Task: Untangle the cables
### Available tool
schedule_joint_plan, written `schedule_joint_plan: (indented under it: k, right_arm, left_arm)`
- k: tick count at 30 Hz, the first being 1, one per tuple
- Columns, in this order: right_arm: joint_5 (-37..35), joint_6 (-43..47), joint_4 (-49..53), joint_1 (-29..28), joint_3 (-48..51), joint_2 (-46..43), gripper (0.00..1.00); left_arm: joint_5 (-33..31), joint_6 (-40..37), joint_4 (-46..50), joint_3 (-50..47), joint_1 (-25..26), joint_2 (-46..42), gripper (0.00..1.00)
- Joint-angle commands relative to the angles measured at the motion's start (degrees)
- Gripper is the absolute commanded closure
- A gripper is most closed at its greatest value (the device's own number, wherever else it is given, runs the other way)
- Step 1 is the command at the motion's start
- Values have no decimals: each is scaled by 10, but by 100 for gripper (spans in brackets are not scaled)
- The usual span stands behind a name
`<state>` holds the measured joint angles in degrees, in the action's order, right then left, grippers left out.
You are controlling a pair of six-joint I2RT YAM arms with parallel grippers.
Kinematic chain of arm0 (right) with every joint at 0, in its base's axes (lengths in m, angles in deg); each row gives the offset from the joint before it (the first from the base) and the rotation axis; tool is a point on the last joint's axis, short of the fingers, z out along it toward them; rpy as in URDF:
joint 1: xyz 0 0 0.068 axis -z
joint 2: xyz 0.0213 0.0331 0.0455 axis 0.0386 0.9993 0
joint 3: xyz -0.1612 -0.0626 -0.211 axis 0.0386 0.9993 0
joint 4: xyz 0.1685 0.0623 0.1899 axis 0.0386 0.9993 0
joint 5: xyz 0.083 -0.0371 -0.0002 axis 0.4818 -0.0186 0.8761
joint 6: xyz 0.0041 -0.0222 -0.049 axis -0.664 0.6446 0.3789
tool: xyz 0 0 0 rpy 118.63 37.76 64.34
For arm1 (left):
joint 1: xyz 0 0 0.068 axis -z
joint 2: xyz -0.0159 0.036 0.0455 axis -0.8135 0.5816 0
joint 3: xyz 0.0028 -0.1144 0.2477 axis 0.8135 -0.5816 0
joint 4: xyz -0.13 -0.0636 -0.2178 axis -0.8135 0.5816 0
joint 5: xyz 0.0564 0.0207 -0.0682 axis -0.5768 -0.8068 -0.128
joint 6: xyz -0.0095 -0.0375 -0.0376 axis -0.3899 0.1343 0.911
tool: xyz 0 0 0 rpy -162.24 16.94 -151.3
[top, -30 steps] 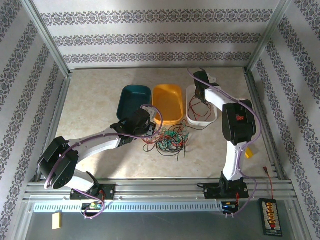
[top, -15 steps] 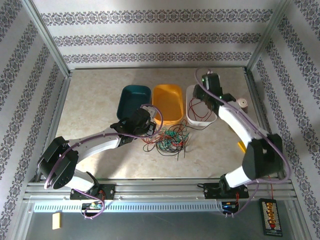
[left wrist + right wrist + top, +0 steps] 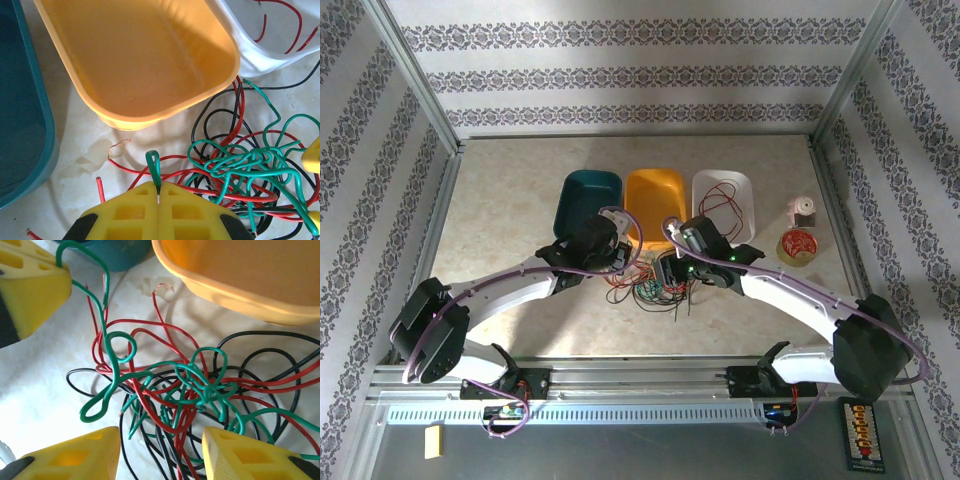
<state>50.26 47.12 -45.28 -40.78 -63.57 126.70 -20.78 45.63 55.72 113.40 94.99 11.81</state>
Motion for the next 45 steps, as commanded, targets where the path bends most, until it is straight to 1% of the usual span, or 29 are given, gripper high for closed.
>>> schedule_joint_plan:
  k: [1, 3, 6, 10, 12, 15, 17, 18, 19, 20, 23, 25, 26, 30, 31, 34, 35, 36, 37, 40, 42, 44, 45]
  right_arm:
    - [5, 16, 0, -10, -10, 16, 53]
    - [3, 22, -4, -10, -22, 32, 53]
    - [23, 34, -10, -11, -42, 67, 54]
    - [30, 42, -21, -19, -57, 105, 55]
    - [33, 43, -21, -20, -60, 114, 63]
    - [43, 41, -25, -19, -57, 118, 81]
    - [48, 39, -28, -18, -50, 112, 89]
    - [48, 36, -30, -17, -46, 107, 91]
    - [49, 33, -34, -16, -41, 103, 91]
    - [51, 34, -34, -16, -37, 98, 89]
    - [54, 35, -36, -17, -31, 95, 72]
    - [55, 36, -36, -18, -31, 99, 66]
    - [54, 37, -37, -19, -31, 101, 65]
    - [51, 39, -42, -19, -35, 112, 65]
    - [51, 38, -43, -19, -36, 117, 66]
    - [56, 39, -46, -19, -38, 123, 78]
    - [58, 40, -47, -19, -38, 123, 79]
    - [60, 40, -47, -19, -37, 122, 79]
    - [62, 40, -47, -19, -37, 121, 77]
    - [60, 40, -48, -20, -36, 121, 66]
    - [58, 41, -48, -20, -36, 123, 62]
    - [55, 42, -49, -21, -36, 126, 63]
    - [55, 42, -48, -21, -36, 127, 66]
  left_arm:
    - [18, 13, 10, -8, -12, -10, 100]
    - [20, 12, 15, -8, -13, -9, 100]
    - [22, 16, 19, -10, -14, -14, 100]
    - [19, 22, 20, -13, -15, -22, 100]
    - [16, 23, 23, -14, -16, -23, 100]
    - [9, 27, 24, -14, -17, -24, 100]
    - [8, 31, 19, -15, -19, -25, 100]
    - [9, 31, 19, -14, -20, -25, 100]
    - [9, 33, 19, -13, -21, -25, 100]
    - [11, 33, 19, -12, -23, -24, 100]
    - [9, 31, 22, -9, -27, -22, 100]
    - [7, 32, 22, -9, -28, -22, 100]
    - [7, 33, 22, -9, -28, -23, 100]
    - [4, 38, 17, -15, -28, -30, 100]
    - [2, 40, 17, -16, -29, -32, 100]
    - [0, 41, 21, -20, -30, -36, 100]
    - [-1, 42, 21, -21, -32, -37, 100]
    - [0, 43, 21, -21, -33, -37, 100]
    - [-2, 44, 22, -22, -34, -38, 100]
    - [-13, 53, 23, -22, -40, -36, 100]
    - [-19, 59, 22, -22, -45, -35, 100]
    - [-20, 61, 18, -24, -48, -35, 100]
    - [-18, 61, 17, -25, -48, -35, 100]
